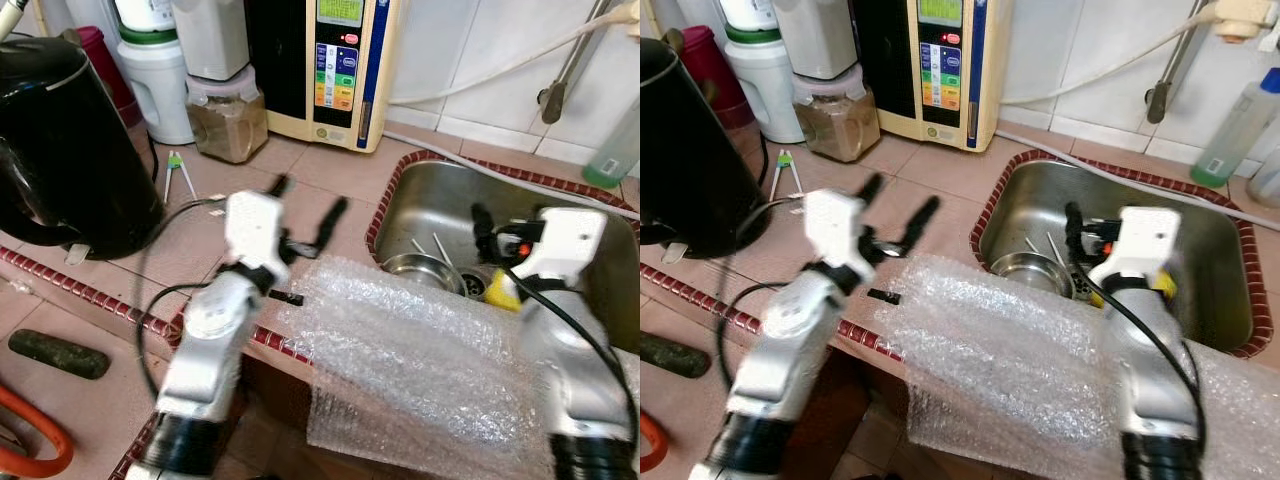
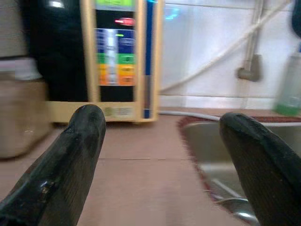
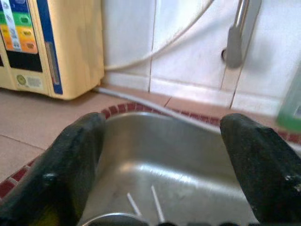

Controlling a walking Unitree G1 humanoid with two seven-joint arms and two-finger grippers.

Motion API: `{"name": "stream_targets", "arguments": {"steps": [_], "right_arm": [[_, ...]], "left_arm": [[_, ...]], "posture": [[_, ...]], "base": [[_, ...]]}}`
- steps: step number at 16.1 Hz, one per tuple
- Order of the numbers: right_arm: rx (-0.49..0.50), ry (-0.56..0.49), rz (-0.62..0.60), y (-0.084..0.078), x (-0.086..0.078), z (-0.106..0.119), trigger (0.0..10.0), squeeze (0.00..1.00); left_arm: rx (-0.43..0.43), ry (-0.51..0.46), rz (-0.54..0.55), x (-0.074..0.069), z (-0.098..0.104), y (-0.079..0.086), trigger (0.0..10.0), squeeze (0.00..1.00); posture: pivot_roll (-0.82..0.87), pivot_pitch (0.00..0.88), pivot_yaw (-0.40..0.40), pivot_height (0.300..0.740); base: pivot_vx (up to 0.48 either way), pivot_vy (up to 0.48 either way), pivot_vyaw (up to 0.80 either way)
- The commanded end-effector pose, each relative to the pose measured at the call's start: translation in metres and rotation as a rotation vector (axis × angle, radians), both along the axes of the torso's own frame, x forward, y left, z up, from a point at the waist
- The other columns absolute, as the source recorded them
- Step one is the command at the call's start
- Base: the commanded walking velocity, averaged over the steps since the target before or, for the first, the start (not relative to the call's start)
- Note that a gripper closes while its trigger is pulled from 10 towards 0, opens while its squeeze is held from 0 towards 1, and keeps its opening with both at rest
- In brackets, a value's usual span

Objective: Kitchen organization

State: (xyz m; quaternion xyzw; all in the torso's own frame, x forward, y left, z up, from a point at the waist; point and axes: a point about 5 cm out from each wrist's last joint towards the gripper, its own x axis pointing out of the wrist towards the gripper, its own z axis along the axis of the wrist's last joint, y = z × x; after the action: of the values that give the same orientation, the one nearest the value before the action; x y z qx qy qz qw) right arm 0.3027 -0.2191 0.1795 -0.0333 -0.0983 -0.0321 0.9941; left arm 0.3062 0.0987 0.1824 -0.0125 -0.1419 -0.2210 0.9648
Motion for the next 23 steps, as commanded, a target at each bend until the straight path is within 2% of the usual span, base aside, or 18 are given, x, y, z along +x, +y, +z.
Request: {"name": "stream_targets", "arguments": {"steps": [1, 3, 4, 8, 9, 12, 13, 14, 15, 16, 17, 19, 20, 22, 23], "right_arm": [[-0.032, -0.037, -0.014, -0.006, -0.004, 0.009, 10.0, 1.0], [-0.058, -0.07, -0.012, -0.008, -0.013, 0.019, 10.0, 1.0], [-0.066, -0.079, -0.002, -0.007, -0.017, 0.022, 10.0, 1.0], [-0.045, -0.041, -0.001, -0.002, -0.031, 0.01, 10.0, 1.0], [-0.049, -0.028, -0.01, 0.0, -0.037, 0.005, 10.0, 1.0], [-0.042, 0.008, -0.024, 0.003, -0.04, 0.0, 10.0, 1.0], [-0.042, 0.008, -0.022, 0.003, -0.039, 0.0, 10.0, 0.78], [-0.036, 0.007, -0.033, 0.002, -0.038, 0.001, 10.0, 0.71], [-0.036, 0.005, -0.037, 0.001, -0.038, 0.001, 10.0, 0.71], [-0.022, -0.002, -0.043, 0.001, -0.038, 0.002, 10.0, 0.66], [-0.026, -0.003, -0.048, 0.001, -0.039, 0.003, 10.0, 0.58], [-0.019, -0.006, -0.058, 0.001, -0.04, 0.003, 10.0, 0.56], [-0.01, -0.011, -0.064, 0.003, -0.041, 0.002, 10.0, 0.4], [0.009, -0.015, -0.073, 0.007, -0.042, 0.0, 10.0, 0.27], [0.017, -0.013, -0.074, 0.009, -0.043, -0.001, 10.0, 0.07]], "left_arm": [[0.009, -0.024, 0.054, -0.002, 0.003, 0.009, 10.0, 1.0], [0.017, -0.011, 0.167, -0.007, 0.0, 0.026, 10.0, 1.0], [0.025, 0.01, 0.185, -0.012, -0.004, 0.032, 10.0, 1.0], [0.087, 0.07, 0.255, -0.026, -0.022, 0.044, 10.0, 1.0], [0.108, 0.095, 0.242, -0.03, -0.025, 0.044, 10.0, 0.0], [0.16, 0.132, 0.264, -0.03, -0.025, 0.041, 10.0, 0.0], [0.154, 0.141, 0.252, -0.029, -0.025, 0.04, 10.0, 0.0], [0.15, 0.131, 0.207, -0.026, -0.023, 0.035, 10.0, 0.0], [0.135, 0.132, 0.173, -0.025, -0.023, 0.033, 10.0, 0.0], [0.097, 0.147, 0.19, -0.022, -0.02, 0.036, 10.0, 0.0], [0.086, 0.165, 0.221, -0.021, -0.019, 0.039, 10.0, 0.0], [0.09, 0.159, 0.204, -0.021, -0.016, 0.037, 10.0, 0.0], [0.095, 0.156, 0.198, -0.021, -0.014, 0.035, 10.0, 0.0], [0.103, 0.154, 0.201, -0.02, -0.012, 0.033, 10.0, 0.0], [0.114, 0.154, 0.209, -0.02, -0.012, 0.033, 10.0, 0.0]], "posture": [[0.03, 0.067, -0.007, 0.74], [0.03, 0.067, -0.007, 0.74], [0.03, 0.069, -0.006, 0.74], [0.03, 0.069, -0.006, 0.74], [0.03, 0.067, -0.007, 0.74], [0.03, 0.062, 0.001, 0.74], [0.02, 0.061, 0.008, 0.74], [0.01, 0.056, 0.009, 0.74], [0.01, 0.056, 0.009, 0.74], [0.01, 0.054, 0.014, 0.74], [0.01, 0.052, 0.018, 0.74], [0.01, 0.053, 0.03, 0.74], [0.01, 0.055, 0.04, 0.74], [0.01, 0.056, 0.048, 0.74], [0.01, 0.056, 0.048, 0.74]], "base": [[0.0, 0.0, 0.0], [0.0, 0.0, 0.0], [0.0, 0.0, 0.0], [0.0, 0.0, 0.0], [0.0, 0.0, 0.0], [0.0, 0.0, -0.2], [0.0, 0.0, -0.79], [0.0, 0.0, -0.79], [0.0, 0.0, -0.78], [0.0, 0.0, -0.76], [0.0, 0.0, -0.42], [0.0, 0.0, -0.21], [0.0, 0.0, 0.0], [0.0, 0.0, 0.0], [0.0, 0.0, 0.0]]}}
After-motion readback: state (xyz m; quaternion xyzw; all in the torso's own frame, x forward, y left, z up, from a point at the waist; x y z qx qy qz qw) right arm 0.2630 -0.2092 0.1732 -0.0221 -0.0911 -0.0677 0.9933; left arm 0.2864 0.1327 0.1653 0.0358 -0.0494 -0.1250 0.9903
